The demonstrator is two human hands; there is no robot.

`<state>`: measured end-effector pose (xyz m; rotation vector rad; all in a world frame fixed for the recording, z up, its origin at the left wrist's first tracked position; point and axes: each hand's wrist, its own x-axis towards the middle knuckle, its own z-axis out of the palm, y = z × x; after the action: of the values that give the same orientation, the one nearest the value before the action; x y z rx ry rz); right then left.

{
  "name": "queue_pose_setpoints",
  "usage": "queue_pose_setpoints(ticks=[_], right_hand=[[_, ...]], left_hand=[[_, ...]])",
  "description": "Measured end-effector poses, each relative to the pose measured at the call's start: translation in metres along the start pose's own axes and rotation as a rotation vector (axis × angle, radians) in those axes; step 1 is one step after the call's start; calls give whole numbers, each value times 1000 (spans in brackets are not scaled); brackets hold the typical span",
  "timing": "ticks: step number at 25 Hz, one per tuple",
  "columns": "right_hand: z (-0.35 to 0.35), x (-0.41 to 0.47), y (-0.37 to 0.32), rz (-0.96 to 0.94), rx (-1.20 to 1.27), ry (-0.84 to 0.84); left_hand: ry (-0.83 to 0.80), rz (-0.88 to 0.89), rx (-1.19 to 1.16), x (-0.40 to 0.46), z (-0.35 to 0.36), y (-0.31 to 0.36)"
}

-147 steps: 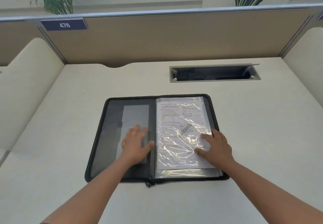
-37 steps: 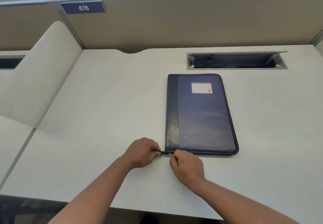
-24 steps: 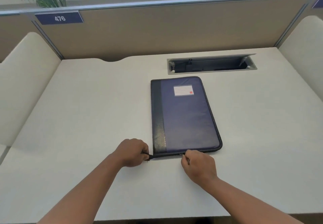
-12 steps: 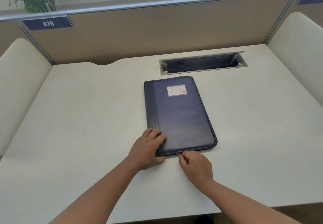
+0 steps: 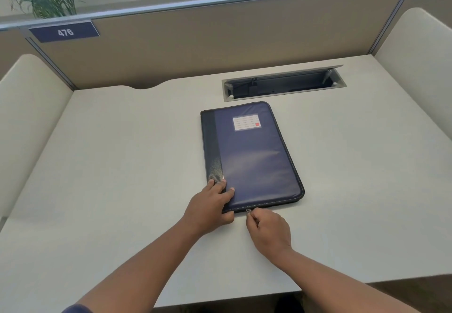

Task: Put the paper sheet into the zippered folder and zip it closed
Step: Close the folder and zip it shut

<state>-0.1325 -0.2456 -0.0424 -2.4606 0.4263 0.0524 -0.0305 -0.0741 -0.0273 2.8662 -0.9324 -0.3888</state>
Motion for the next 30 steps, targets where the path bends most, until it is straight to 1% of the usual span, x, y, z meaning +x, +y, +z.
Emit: queue_pose_setpoints(ticks=[5,8,12,15,17,23,26,30], right_hand=[[-9,5,2,26,-42,46],[-12,8,6,56,-1,61],[-3,1,-3,-51,47,-11],[-1,1,-1,-45,16,-17],[-7,4,8,0,-14,13],[-46,25,67,244,-23,170],[-62,38,90,236,-60,191],[-71,56,102,186,-81,196]], left_hand=[[-18,37,34,6,-4,3],[-27,43,34,9,-7,9],[-45,62,45,11,-10,15],[-62,66,65,10,-13,16],[-75,63,79,9,-13,14],[-69,77,80,5,-16,-6],[-65,98,74,4,-18,-15],[-86,112,72,4,-19,-15]])
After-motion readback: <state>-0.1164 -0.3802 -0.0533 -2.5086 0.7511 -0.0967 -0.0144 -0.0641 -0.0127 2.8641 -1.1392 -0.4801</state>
